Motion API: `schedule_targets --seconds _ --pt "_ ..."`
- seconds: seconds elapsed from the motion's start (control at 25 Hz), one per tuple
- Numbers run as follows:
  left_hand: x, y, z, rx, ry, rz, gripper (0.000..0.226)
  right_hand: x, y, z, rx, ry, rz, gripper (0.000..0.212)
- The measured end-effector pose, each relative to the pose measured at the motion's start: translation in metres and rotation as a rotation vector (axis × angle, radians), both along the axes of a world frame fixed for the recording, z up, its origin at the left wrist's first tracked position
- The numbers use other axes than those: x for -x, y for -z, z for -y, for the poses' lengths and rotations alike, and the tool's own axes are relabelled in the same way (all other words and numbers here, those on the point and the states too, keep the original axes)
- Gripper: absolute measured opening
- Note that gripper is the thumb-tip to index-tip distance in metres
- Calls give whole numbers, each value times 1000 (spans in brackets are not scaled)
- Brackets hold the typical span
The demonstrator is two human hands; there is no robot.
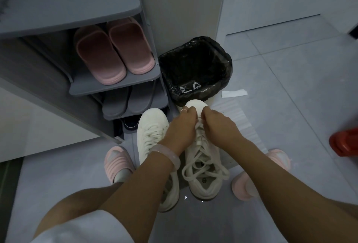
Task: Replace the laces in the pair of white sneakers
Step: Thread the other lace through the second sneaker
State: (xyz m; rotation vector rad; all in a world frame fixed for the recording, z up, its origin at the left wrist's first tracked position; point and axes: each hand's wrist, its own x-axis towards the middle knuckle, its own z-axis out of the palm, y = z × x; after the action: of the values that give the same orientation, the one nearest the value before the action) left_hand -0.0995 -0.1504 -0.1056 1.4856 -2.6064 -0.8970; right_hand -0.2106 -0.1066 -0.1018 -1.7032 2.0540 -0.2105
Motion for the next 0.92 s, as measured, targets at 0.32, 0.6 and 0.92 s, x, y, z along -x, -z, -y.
schedule_targets --seconds 0.32,0.6,0.92 --pt "-8 -8 -8 -101 -118 -172 25 5 -7 -8 16 79 259 21" --pt "-43 -38 -54 -147 -2 240 32 7 -52 -82 -524 -134 34 36" --pt "-36 -24 -99 3 -42 -127 16 -25 -38 -88 -168 -63 -1 17"
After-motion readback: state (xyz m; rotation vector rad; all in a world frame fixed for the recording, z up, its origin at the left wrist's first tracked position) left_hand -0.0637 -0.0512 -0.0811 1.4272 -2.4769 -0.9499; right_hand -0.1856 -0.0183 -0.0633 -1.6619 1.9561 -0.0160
